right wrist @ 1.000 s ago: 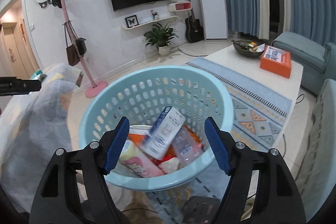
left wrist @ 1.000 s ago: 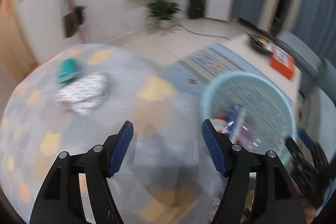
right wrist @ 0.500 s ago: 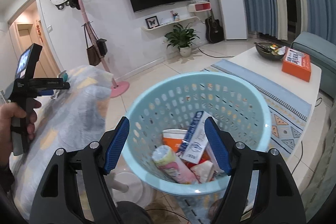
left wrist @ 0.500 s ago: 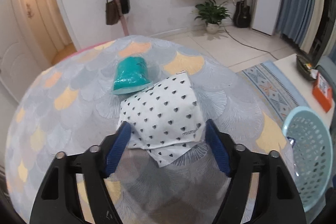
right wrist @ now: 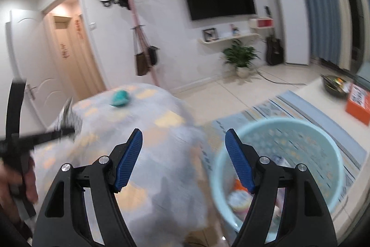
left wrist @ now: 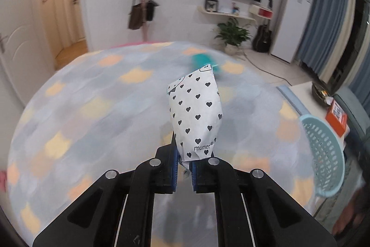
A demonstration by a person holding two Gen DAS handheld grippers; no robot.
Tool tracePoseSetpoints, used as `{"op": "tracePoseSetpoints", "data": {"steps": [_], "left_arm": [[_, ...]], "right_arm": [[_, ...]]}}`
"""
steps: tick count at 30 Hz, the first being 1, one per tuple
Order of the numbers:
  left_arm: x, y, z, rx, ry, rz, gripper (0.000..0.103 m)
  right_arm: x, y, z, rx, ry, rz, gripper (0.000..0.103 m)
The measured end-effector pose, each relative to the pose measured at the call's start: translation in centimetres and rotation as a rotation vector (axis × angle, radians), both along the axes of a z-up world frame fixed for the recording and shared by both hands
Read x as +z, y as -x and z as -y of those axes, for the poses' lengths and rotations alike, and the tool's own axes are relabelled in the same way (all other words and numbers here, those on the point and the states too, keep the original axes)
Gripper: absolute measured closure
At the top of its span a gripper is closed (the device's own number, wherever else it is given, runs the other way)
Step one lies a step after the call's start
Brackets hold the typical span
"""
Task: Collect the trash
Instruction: 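Grasp the white heart-print bag with the left tool while the right tool grasps the teal cup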
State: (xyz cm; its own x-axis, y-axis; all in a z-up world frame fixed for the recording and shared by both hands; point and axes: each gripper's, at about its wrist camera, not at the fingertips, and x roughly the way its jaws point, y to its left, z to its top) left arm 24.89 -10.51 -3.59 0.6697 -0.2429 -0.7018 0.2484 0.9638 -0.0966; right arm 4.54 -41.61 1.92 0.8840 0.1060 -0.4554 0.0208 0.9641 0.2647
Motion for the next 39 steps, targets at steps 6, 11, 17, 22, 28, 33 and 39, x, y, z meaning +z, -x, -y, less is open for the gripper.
{"op": "tracePoseSetpoints", "data": {"steps": [6, 11, 17, 22, 28, 33, 39], "left_arm": [[-2.0, 0.4, -5.8, 0.063, -0.011, -0.035, 0.096], [-3.1, 0.2, -7.2, 0.053, 0.021, -0.029, 0.095], [-3.5, 0.0, -8.0, 0.039, 0.082, -0.058, 0.090], [-4.0, 0.1, -9.2, 0.048, 0.167, -0.076, 0.089], [-4.1, 0.1, -9.4, 0.050, 0.190, -0.078, 0.089], [-4.1, 0.6, -9.8, 0.078, 0.199, -0.067, 0.091], [-3.9, 2.7, -9.6, 0.074, 0.175, -0.068, 0.092]], "right_arm": [[2.4, -6.7, -5.7, 0.119, 0.070, -0.044, 0.029], [2.3, -15.9, -11.2, 0.230, 0.112, -0.187, 0.027], [-0.4, -25.6, -15.3, 0.154, 0.242, -0.349, 0.026], [-3.2, -27.4, -17.7, 0.124, 0.293, -0.379, 0.028], [-1.6, -22.6, -18.2, 0.115, 0.293, -0.248, 0.070], [-1.2, -14.4, -18.3, 0.188, 0.231, -0.214, 0.070], [0.0, -5.0, -16.3, 0.198, 0.111, -0.164, 0.070]]}}
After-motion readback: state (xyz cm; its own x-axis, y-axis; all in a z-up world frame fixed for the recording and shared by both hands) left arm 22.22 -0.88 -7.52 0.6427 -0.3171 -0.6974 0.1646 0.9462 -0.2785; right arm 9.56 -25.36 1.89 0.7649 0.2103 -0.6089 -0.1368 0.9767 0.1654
